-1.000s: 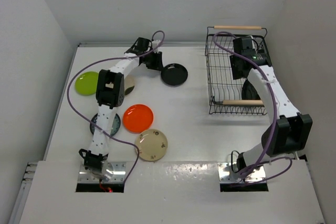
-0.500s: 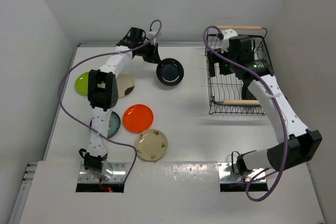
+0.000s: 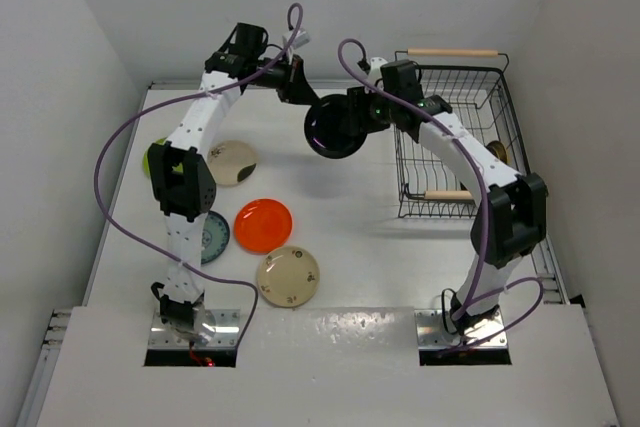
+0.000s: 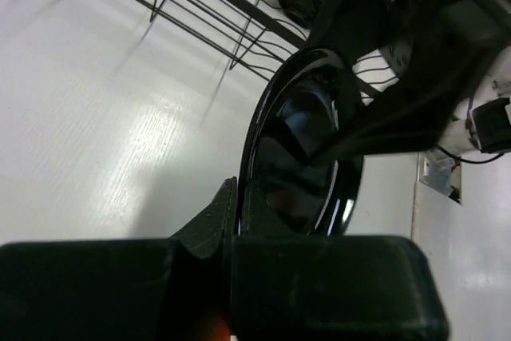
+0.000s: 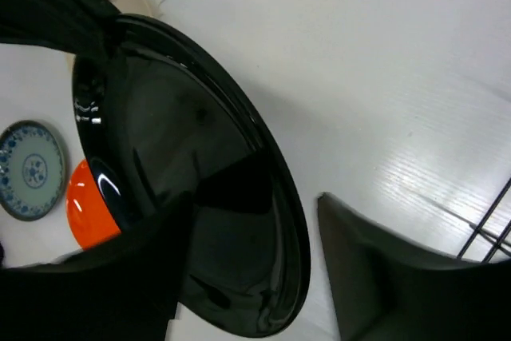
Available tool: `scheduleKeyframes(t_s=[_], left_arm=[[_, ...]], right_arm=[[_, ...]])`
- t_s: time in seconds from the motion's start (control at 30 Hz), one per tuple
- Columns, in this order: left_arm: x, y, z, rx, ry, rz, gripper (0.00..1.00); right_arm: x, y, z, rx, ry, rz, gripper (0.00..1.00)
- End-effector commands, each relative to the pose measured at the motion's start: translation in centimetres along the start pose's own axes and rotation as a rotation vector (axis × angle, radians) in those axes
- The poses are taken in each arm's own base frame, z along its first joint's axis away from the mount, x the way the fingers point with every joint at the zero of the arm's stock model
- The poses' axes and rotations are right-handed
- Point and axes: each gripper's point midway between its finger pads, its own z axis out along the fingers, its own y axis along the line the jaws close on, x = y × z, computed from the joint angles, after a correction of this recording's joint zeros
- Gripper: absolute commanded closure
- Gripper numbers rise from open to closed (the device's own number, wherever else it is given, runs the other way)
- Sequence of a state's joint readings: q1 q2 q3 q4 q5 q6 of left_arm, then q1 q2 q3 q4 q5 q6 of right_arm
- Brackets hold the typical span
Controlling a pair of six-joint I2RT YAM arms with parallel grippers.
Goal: Load the plates into the dish rack
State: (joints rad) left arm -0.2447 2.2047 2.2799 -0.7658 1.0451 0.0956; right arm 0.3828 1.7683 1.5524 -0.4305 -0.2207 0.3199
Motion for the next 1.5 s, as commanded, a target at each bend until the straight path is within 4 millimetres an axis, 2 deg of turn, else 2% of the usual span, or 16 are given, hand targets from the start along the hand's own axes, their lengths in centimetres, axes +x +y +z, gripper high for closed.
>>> scheduleKeyframes(t_s=[0.0, 0.07, 0.1, 0.17, 0.2, 0.23, 0.33, 0.37, 0.47, 0.6, 0.73, 0.8, 0.9, 1.0, 1.17, 1.47], left_arm=[[-1.4, -2.8, -0.7, 0.098, -0.03, 0.04, 1.0], [-1.6, -2.2, -1.1, 0.068, -0.034, 0.046, 1.0], [-1.5, -1.7, -1.1, 0.042, -0.029, 0.045, 1.0], [-1.5, 0.6, -1.4, -0.096, -0.01, 0.052, 0.94], [-1.3, 1.5, -1.5, -0.144, -0.002, 0.051, 0.79], [-1.1, 3.5, -2.4, -0.251, 0.011, 0.045, 0.45], [-1.3, 8.1, -5.5, -0.528, 0.031, 0.038, 0.04], [-1.8, 8.7, -6.5, -0.602, 0.03, 0.049, 0.0], [-1.3, 13.1, -12.4, -0.92, 0.068, 0.042, 0.0], [1.5, 16.5, -18.2, -1.163, 0.151, -0.006, 0.0], [6.5, 19.1, -22.5, -1.245, 0.218, -0.133, 0.0], [8.7, 19.6, -23.2, -1.245, 0.244, -0.186, 0.0], [11.6, 20.3, -23.8, -1.236, 0.285, -0.244, 0.0], [13.1, 20.4, -23.8, -1.223, 0.307, -0.272, 0.0], [13.5, 20.5, -23.9, -1.203, 0.318, -0.266, 0.0], [16.9, 20.8, -23.6, -1.179, 0.391, -0.303, 0.0]], right_arm=[[-3.4, 2.4, -0.8, -0.083, -0.127, 0.015, 0.5], [-2.9, 2.4, -0.6, -0.083, -0.12, 0.024, 0.72], [-3.6, 2.8, -1.4, -0.088, -0.144, 0.017, 0.96], [-3.5, 2.1, -1.4, -0.045, -0.156, 0.02, 1.0], [-4.2, 1.9, -2.4, -0.011, -0.188, 0.011, 1.0], [-4.5, 1.7, -2.8, 0.002, -0.199, 0.0, 1.0], [-5.9, -0.9, -5.3, 0.177, -0.255, -0.019, 1.0], [-6.7, -1.3, -6.7, 0.213, -0.284, -0.024, 1.0], [-8.5, -5.2, -11.3, 0.475, -0.324, -0.101, 1.0], [-10.0, -9.5, -18.4, 0.802, -0.301, -0.225, 1.0], [-6.7, -15.5, -22.1, 1.04, -0.073, -0.293, 1.0], [-4.7, -18.3, -22.5, 1.091, 0.04, -0.286, 1.0], [0.9, -21.1, -21.0, 1.075, 0.262, -0.26, 1.0], [4.7, -23.3, -19.9, 1.042, 0.338, -0.187, 1.0], [8.2, -24.7, -17.5, 0.968, 0.38, -0.084, 1.0], [13.8, -25.8, -14.5, 0.886, 0.432, 0.076, 1.0]])
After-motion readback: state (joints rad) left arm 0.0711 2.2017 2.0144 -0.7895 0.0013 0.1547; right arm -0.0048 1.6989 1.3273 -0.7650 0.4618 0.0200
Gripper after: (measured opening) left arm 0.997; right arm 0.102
